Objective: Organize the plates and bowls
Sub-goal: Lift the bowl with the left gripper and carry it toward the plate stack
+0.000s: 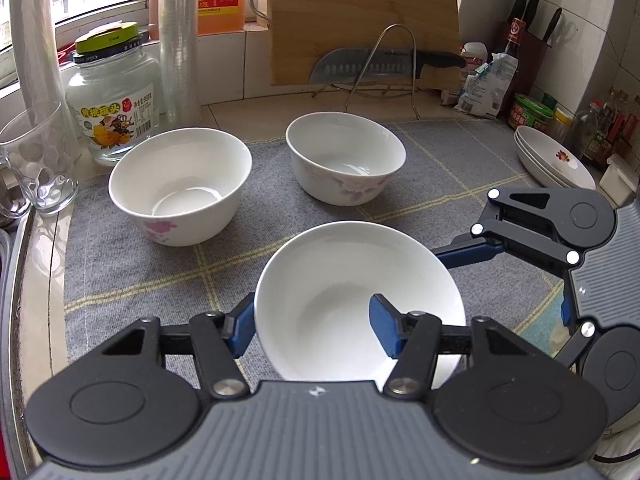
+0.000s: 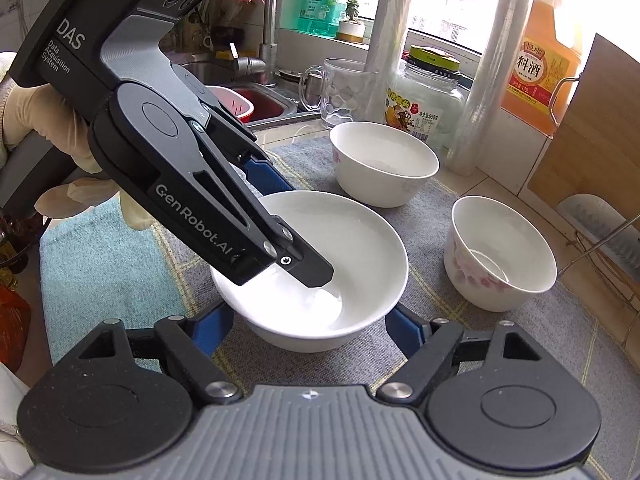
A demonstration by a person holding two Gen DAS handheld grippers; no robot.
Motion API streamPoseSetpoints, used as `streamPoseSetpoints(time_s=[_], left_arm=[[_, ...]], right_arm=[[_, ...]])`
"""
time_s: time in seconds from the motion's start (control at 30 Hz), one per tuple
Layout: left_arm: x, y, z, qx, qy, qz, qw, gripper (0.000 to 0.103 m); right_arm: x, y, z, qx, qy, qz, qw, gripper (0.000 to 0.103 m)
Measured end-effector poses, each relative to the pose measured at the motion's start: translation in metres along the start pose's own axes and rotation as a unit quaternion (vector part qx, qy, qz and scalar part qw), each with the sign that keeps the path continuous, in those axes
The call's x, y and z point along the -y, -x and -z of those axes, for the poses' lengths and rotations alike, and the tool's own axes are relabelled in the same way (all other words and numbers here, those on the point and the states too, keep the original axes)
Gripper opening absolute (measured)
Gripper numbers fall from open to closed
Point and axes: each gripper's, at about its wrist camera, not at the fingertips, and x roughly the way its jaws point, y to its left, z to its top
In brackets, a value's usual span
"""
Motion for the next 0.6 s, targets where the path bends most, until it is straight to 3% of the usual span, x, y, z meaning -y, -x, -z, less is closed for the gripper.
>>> streamPoseSetpoints(time_s=[0.27, 0.6], left_arm=[[0.007, 0.005, -0.004, 0.003, -0.003, 0.005, 1.0000, 0.059], [0.038, 0.000, -0.014, 0.010, -0.030, 0.035, 0.9989, 0.059]], right_arm=[[0.002, 0.009, 0.000, 0.000, -0.014, -0.005, 1.000, 0.086], [0.009, 0.036, 0.016, -0.004, -0.037, 0.019, 0.999, 0.086]])
